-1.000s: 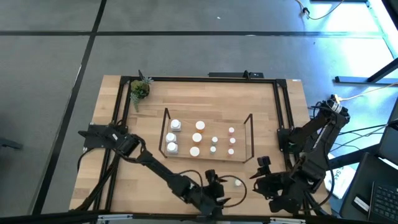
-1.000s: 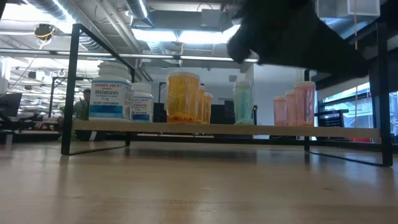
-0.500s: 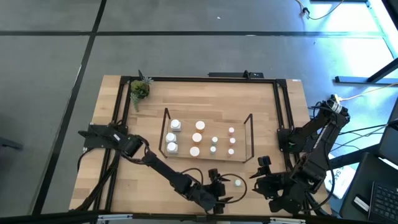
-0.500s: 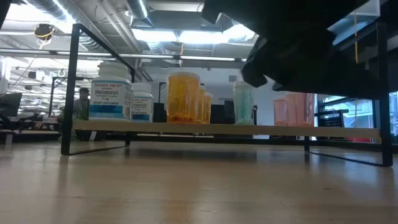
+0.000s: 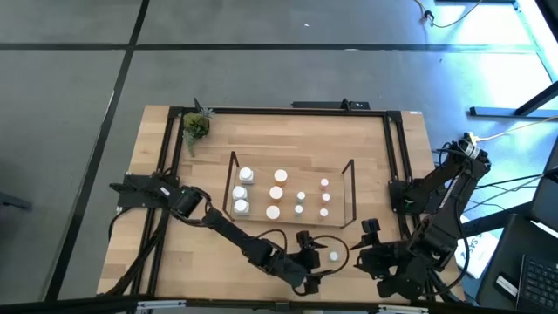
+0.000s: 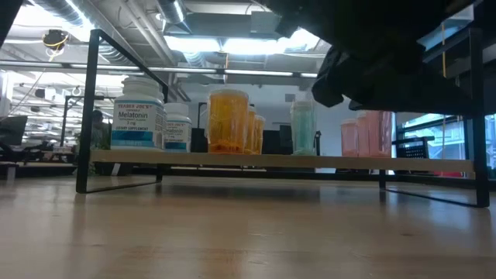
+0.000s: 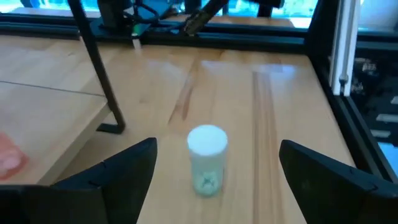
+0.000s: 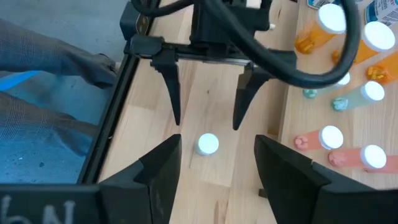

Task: Pick and place medicine bottles onto shelf by color
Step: Put the light blue pill bottle on the shelf aligned with the other light blue pill bottle

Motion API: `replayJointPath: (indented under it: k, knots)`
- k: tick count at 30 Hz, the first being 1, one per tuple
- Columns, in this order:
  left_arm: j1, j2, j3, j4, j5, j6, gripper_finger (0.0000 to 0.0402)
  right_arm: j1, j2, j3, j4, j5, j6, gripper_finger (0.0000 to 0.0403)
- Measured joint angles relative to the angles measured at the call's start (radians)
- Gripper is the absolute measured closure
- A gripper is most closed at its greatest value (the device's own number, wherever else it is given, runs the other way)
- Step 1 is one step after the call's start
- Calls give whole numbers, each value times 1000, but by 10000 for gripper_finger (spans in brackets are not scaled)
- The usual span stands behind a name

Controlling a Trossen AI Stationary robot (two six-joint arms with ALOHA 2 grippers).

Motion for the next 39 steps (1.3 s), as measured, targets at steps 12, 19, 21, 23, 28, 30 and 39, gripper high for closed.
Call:
replayJointPath:
  k: [12, 19, 21, 23, 28, 30, 39]
  knots:
    - [16, 52, 2, 94, 5, 41, 71, -1, 1, 0, 1, 2, 0, 199]
    - [38, 61, -1, 99, 10, 22, 68, -1, 1, 0, 0, 1, 0, 199]
    - [43, 61, -1, 95, 13, -5, 69, -1, 1, 0, 0, 1, 0, 199]
    - [49, 61, -1, 98, 28, -40, 72, 0, 1, 0, 0, 1, 0, 199]
    - [59, 61, -1, 97, 45, -61, 69, 0, 1, 0, 0, 1, -2, 199]
    - [60, 61, -1, 96, 45, -61, 68, 0, 1, 0, 0, 1, -2, 199]
    - [57, 61, -1, 58, 59, -61, 68, 0, 1, 0, 0, 0, -1, 199]
